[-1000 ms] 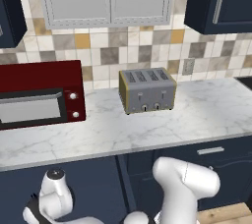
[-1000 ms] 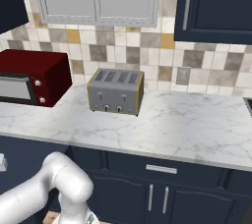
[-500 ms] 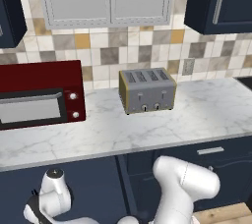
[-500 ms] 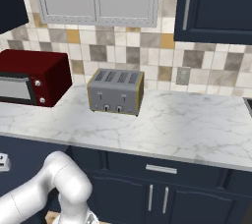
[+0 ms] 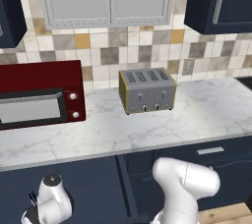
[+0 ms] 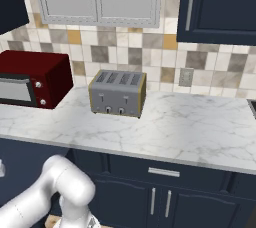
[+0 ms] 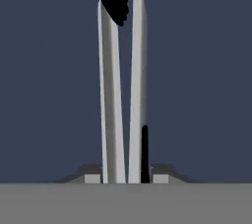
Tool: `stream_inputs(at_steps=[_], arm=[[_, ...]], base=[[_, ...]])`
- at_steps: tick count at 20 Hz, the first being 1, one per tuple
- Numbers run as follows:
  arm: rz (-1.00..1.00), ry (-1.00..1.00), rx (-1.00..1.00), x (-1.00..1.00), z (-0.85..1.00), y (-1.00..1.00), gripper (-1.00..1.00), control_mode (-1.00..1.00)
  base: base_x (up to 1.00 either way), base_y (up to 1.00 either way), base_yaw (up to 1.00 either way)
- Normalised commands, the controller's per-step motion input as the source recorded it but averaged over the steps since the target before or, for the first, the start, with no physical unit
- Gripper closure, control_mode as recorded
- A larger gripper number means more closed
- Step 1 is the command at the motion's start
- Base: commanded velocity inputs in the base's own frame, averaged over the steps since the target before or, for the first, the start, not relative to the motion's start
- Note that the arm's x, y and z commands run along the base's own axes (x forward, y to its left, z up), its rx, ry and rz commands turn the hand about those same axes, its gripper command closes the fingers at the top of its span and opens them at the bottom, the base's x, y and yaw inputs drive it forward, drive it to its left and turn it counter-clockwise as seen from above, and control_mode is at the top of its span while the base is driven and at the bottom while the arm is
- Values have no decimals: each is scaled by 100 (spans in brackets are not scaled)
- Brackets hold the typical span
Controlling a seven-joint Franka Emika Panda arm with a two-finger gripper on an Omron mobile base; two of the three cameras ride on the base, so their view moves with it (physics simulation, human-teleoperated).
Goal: Take the tongs from the drawer on the left and place them on the dining counter next to the tray containing the hot dog.
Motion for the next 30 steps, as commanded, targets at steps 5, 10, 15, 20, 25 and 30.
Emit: stream_inputs(at_steps=[5,10,15,20,25,30], arm=[[-7,-17,1,-52,91,2,100,-100],[-17,-1,0,-5,100,3,100,-100],[-20,-3,-4,0,100,0,100,-100],[-15,0,-3,0,100,-19,100,-100],[-1,0,-1,0,100,-87,100,-100],[1,0,0,3,100,-100,100,-100]], base=[[0,0,0],[0,0,0],[0,0,0],[0,0,0],[0,0,0],[0,0,0]])
